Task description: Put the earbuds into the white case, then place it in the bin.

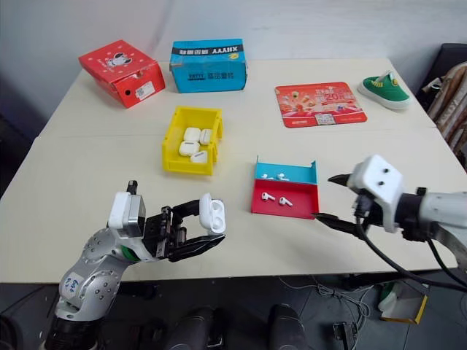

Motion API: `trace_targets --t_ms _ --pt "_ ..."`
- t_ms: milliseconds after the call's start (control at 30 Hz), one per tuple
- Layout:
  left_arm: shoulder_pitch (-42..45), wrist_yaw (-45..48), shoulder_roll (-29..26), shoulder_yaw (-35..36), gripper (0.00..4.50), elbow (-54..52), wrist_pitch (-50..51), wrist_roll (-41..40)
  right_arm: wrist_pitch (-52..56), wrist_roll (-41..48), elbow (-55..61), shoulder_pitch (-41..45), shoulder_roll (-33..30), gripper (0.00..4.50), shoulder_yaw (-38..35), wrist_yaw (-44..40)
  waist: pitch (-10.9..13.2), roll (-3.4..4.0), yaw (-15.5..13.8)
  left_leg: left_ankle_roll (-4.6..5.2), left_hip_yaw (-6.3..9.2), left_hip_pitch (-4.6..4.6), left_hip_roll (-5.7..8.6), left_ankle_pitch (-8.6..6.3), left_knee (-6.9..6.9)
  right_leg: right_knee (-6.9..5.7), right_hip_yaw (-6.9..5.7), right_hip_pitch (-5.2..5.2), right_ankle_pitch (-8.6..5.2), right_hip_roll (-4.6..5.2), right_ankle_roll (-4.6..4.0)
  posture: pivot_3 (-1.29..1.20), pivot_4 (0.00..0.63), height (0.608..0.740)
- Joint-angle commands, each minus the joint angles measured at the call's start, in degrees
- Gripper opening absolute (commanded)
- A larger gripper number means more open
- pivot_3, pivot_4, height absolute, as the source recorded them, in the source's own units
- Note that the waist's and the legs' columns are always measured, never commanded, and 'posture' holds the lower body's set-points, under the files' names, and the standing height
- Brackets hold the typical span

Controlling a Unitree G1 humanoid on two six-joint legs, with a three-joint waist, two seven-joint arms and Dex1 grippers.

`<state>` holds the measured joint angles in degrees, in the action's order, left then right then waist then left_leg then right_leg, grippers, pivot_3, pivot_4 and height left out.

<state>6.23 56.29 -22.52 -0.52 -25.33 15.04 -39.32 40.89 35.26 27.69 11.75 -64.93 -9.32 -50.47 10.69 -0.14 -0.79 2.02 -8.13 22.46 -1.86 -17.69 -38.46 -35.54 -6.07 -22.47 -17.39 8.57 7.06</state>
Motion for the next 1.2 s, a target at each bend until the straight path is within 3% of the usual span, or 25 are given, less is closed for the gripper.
trace_targets --t_ms 33,67,167,267,367,533,1200 --pt "0.4 0.89 -0.55 -0.17 2.79 0.09 -1.04 0.05 7.09 -1.0 2.45 9.07 0.94 4.5 9.3 0.77 0.0 0.0 0.3 0.06 -0.05 0.05 0.0 -0.04 -0.09 0.02 0.02 -0.01 0.01 0.02 0.02 0.0 0.15 0.74" --pt "0.39 0.71 -0.62 0.04 2.79 0.32 -1.17 0.13 8.06 -2.34 2.27 11.68 2.06 4.5 12.18 1.24 0.0 0.0 0.6 0.11 -0.04 0.12 0.0 -0.1 -0.21 0.03 0.01 -0.03 0.02 0.04 0.03 0.0 0.15 0.74" --pt "-0.51 0.51 -1.27 0.65 2.79 0.57 -1.38 0.44 7.2 -8.69 0.6 16.4 4.48 3.9 20.07 1.99 0.0 0.0 0.84 0.17 0.12 0.37 -0.03 -0.25 -0.56 0.03 -0.13 -0.05 0.04 0.04 0.07 0.0 0.15 0.74" --pt "-2.41 0.63 -2.39 0.98 2.79 0.36 -1.9 1.37 5.95 -15.1 -3.15 20.5 7.64 2.93 26.47 3.08 0.0 0.0 0.83 0.18 0.12 0.49 -0.02 -0.25 -0.6 0.07 -0.14 -0.1 0.08 0.05 0.14 0.0 0.15 0.74" --pt "-4.16 -0.08 -3.06 1.42 2.79 -0.52 -2.11 1.92 3.31 -21.77 -8.29 24.66 10.36 2.93 31.7 3.13 -0.04 -0.07 1.46 0.18 0.08 0.61 -0.03 -0.24 -0.64 0.07 -0.2 -0.19 0.1 0.04 0.18 0.0 0.15 0.74" --pt "-5.11 -0.64 -3.65 1.42 2.79 -1.01 -2.48 1.93 2.72 -25.88 -12.84 27.96 14.2 2.93 33.99 1.37 -0.04 -0.07 1.38 0.16 0.1 0.63 -0.05 -0.22 -0.64 0.01 -0.24 -0.25 0.1 0.02 0.18 0.0 0.15 0.74" --pt "-5.64 -1.62 -4.4 0.69 2.79 -2.05 -2.32 1.96 6.17 -30.91 -19.68 29.49 19.19 2.93 33.75 -3.11 -0.04 -0.07 1.2 0.16 0.08 0.64 -0.05 -0.23 -0.64 0.01 -0.24 -0.25 0.1 0.03 0.19 0.0 0.15 0.74"
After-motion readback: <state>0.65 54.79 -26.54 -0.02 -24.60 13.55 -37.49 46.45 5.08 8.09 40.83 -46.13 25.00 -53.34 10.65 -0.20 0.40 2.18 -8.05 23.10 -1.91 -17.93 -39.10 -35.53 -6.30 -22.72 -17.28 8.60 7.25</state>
